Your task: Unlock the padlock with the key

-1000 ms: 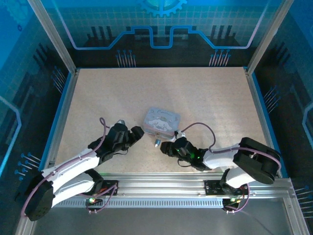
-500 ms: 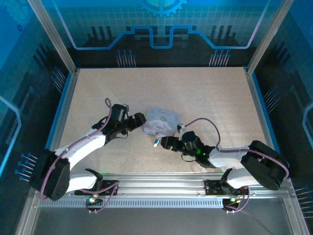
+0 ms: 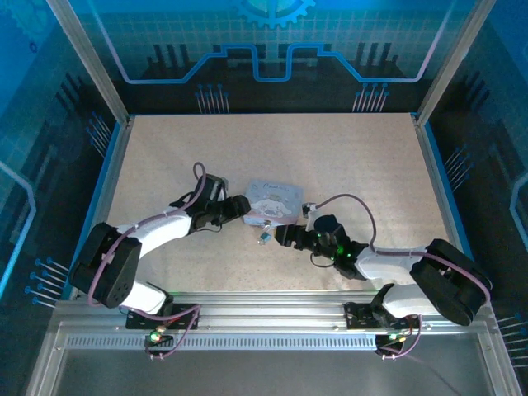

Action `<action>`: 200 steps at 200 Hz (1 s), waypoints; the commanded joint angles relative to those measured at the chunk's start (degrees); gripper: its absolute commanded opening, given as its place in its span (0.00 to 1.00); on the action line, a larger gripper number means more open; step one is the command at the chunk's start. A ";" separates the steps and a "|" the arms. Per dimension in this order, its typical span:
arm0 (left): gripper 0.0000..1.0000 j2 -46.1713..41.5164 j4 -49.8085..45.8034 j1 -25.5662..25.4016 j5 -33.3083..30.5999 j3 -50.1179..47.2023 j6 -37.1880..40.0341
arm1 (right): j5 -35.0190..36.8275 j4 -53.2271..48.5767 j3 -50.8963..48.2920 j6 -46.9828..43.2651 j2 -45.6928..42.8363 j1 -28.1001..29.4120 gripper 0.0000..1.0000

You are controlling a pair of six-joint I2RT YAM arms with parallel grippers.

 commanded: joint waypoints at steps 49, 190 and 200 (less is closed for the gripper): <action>0.66 -5.10 -1.81 -4.90 -1.91 -8.22 -3.98 | -7.92 8.16 4.06 -6.53 7.17 -5.74 0.77; 0.67 -9.11 -1.33 -6.73 -4.33 -11.69 -7.24 | -17.09 13.90 -0.03 -10.82 10.68 -8.54 0.66; 0.67 -9.20 -1.30 -6.76 -4.37 -11.81 -7.30 | -18.25 14.67 0.20 -11.00 11.84 -8.55 0.65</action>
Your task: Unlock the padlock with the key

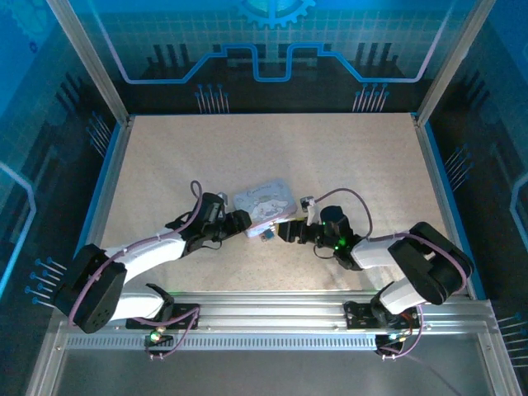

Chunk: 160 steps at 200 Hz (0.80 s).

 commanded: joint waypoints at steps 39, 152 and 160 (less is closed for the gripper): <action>0.67 -0.44 -5.19 -0.67 -1.41 -2.34 -0.84 | -5.91 8.26 0.81 -2.12 7.82 -0.73 0.60; 0.67 -0.04 -4.62 -0.87 -1.50 -2.88 -1.41 | -8.72 19.34 2.96 -0.97 19.11 -0.67 0.54; 0.67 0.08 -4.60 -0.89 -1.47 -2.74 -1.42 | -8.81 19.57 3.18 -0.87 19.58 -0.66 0.53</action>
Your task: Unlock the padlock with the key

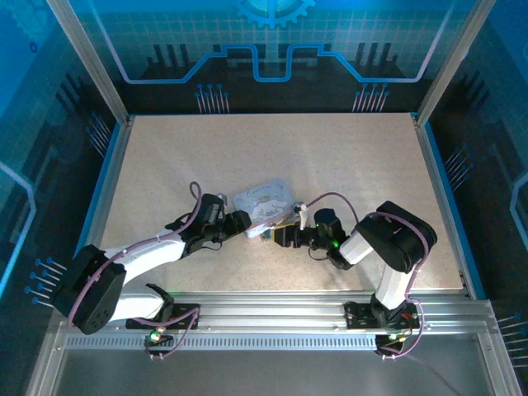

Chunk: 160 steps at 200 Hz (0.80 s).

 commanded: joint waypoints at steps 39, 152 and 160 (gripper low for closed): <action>0.67 0.83 -5.00 -0.69 -1.42 -2.13 0.04 | -2.58 5.49 1.75 0.40 3.71 -0.66 0.51; 0.67 1.61 -4.53 -0.70 -1.17 -2.05 -0.43 | -2.96 6.53 1.79 0.31 4.93 -0.63 0.43; 0.67 1.55 -4.60 -0.70 -1.16 -2.13 -0.43 | -2.88 6.16 1.70 0.22 4.73 -0.66 0.41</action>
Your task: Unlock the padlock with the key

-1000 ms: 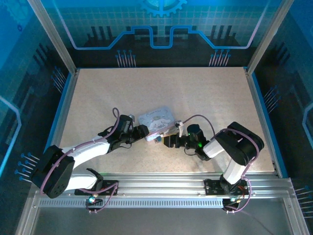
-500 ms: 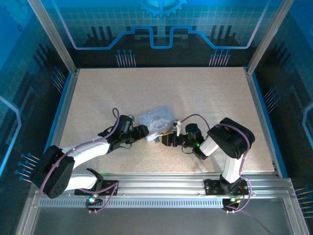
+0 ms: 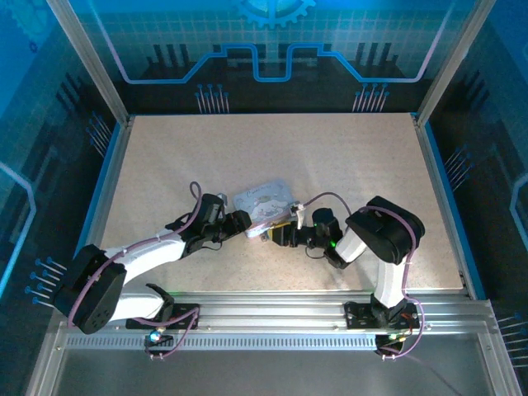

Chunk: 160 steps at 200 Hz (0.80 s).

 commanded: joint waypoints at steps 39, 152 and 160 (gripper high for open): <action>0.67 1.25 -4.79 -0.77 -1.20 -2.31 -0.45 | 0.55 -0.92 0.02 -0.29 -0.68 -0.66 0.36; 0.67 0.80 -4.78 -0.87 -1.43 -2.76 -0.63 | 2.29 -3.20 0.00 0.59 -1.34 -1.04 0.12; 0.67 0.79 -4.85 -0.87 -1.52 -2.74 -0.63 | 2.55 -3.21 -0.11 0.93 -1.25 -1.01 0.10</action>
